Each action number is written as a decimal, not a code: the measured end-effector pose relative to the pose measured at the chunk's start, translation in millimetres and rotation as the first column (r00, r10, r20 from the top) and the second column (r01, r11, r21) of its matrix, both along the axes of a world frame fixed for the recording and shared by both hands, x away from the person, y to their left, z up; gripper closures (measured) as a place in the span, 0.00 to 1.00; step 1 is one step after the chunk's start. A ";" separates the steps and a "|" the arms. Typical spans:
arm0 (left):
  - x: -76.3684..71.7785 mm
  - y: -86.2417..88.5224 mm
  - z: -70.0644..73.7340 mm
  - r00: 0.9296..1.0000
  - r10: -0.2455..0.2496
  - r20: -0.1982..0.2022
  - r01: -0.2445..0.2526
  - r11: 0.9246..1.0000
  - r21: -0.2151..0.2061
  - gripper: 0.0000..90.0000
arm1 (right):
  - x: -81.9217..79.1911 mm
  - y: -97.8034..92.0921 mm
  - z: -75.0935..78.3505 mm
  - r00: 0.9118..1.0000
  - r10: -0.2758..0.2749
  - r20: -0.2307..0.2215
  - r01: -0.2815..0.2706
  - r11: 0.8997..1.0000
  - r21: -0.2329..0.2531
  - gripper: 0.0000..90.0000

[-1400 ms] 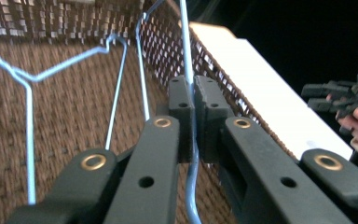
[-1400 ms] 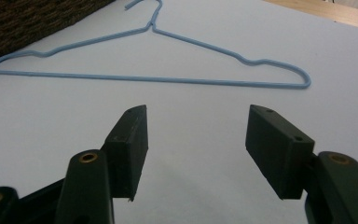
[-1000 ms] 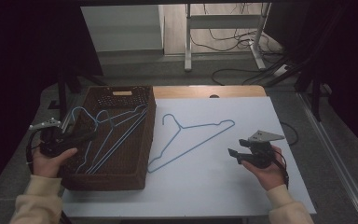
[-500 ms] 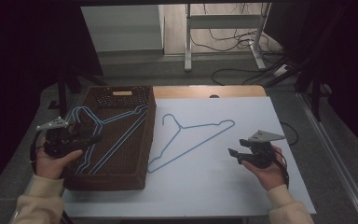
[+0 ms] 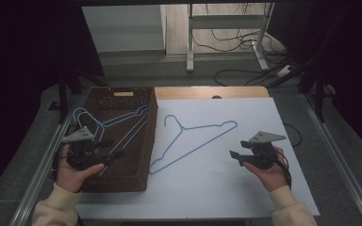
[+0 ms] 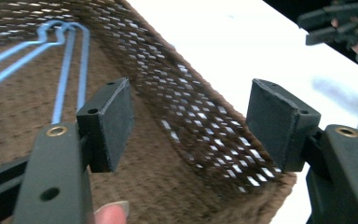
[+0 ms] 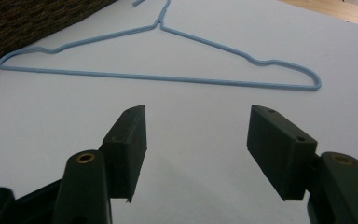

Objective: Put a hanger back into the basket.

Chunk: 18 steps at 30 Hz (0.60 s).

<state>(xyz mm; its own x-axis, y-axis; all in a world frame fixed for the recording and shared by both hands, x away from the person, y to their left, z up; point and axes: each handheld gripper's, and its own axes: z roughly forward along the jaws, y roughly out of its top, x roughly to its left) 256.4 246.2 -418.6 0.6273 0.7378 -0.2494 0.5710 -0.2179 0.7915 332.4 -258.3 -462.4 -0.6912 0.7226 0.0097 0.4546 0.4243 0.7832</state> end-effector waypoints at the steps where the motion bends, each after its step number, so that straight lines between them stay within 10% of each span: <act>1: 0.0 0.0 0.0 1.000 0.000 0.000 0.000 1.000 0.000 0.34 | 0.0 0.0 0.0 1.000 0.000 0.000 0.000 1.000 0.000 0.42; 18: -2.5 -33.7 -9.0 0.998 -0.054 -0.009 0.054 0.998 0.020 0.31 | -0.9 0.8 -3.0 0.999 0.016 -0.031 -0.016 1.000 -0.020 0.40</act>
